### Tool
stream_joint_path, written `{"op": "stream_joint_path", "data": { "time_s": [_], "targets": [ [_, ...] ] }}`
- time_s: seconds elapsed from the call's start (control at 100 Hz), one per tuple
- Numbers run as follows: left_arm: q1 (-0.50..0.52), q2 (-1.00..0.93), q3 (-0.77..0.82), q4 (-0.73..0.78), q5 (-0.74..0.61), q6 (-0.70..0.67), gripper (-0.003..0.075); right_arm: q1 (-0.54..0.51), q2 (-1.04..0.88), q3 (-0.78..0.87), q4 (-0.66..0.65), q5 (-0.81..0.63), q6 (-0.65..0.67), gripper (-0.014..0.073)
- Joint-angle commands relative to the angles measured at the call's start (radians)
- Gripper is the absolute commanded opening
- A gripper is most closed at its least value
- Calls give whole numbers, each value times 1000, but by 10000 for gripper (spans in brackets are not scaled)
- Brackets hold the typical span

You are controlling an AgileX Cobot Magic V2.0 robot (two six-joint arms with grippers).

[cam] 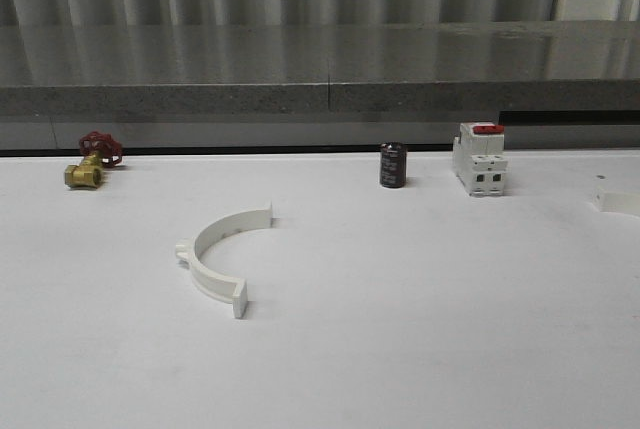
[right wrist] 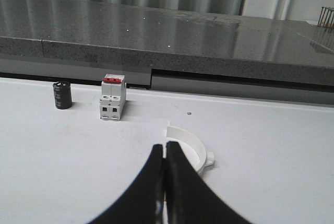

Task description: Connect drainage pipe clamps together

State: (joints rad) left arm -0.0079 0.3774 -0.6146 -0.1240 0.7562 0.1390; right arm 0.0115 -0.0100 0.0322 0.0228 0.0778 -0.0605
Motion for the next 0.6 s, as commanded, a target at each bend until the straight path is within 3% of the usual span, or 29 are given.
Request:
{"op": "stream_joint_path", "data": {
  "time_s": [0.0,0.21,0.48,0.59],
  "targets": [
    [2,-57,9,-17,-101,-3,-21,-5,-18,-21,-6,-89,-3,-64],
    [2,-191,73,-17,-158,-3,-21,-5,-18,-21,-6,-91,-3,-64],
    [2,-220,72,-17,-147,-3,-21,-5,-18,-29,-7,-98,-3,-64],
    [2,-220,72,-17,-147,-3,-21,-5,-10,-76,-7,-23,-3,-64]
  ]
}}
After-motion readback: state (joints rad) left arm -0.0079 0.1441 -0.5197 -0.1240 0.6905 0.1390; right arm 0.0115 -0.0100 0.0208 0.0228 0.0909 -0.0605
